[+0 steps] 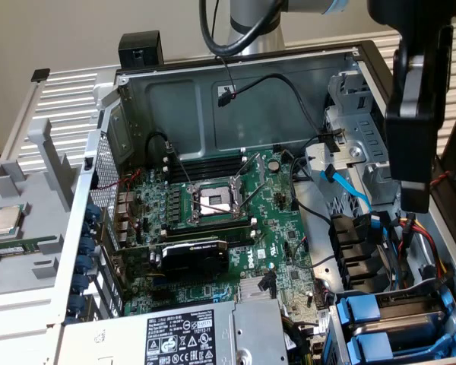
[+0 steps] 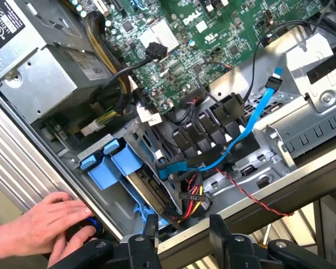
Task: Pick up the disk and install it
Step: 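Insert the first disk wire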
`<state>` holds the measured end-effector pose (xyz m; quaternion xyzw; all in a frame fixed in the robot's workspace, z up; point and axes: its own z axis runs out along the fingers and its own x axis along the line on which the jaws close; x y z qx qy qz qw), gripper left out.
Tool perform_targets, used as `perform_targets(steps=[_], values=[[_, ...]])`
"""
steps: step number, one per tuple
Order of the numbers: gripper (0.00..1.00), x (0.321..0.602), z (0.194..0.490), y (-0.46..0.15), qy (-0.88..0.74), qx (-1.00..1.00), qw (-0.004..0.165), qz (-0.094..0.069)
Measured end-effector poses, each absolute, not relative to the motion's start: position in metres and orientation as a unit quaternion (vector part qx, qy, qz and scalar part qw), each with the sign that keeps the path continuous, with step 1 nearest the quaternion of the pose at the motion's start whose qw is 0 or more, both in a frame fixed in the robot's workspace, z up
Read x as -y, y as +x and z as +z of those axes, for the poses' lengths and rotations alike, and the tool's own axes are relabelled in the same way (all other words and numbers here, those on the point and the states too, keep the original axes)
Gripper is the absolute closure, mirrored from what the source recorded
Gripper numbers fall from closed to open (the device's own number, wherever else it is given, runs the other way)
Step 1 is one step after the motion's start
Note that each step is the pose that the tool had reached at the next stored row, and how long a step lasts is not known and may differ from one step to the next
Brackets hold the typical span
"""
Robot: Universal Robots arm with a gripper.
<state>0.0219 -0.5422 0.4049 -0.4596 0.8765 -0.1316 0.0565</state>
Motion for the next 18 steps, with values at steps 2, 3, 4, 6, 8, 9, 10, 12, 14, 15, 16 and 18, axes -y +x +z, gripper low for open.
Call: perform_targets(steps=[2,3,4,6,8,9,10,12,14,15,16,18], values=[[0.51,0.5446,0.4049,0.0218,-0.462,-0.875,0.057,-0.131],[0.51,0.5455,0.405,0.0218,-0.463,-0.875,0.057,-0.131],[0.51,0.5462,0.4049,0.0217,-0.465,-0.874,0.058,-0.131],[0.51,0.5465,0.405,0.0217,-0.471,-0.871,0.059,-0.13],[0.51,0.5465,0.4049,0.0213,-0.481,-0.865,0.06,-0.129],[0.51,0.5465,0.4049,0.021,-0.486,-0.862,0.061,-0.129],[0.51,0.5466,0.4049,0.0208,-0.493,-0.858,0.062,-0.128],[0.51,0.5466,0.4048,0.0207,-0.507,-0.85,0.064,-0.127],[0.51,0.5465,0.4046,0.0206,-0.522,-0.841,0.065,-0.125],[0.51,0.5466,0.4042,0.0206,-0.529,-0.837,0.065,-0.124],[0.51,0.5465,0.4039,0.0207,-0.534,-0.834,0.063,-0.124],[0.51,0.5465,0.4033,0.0205,-0.54,-0.83,0.056,-0.13]])
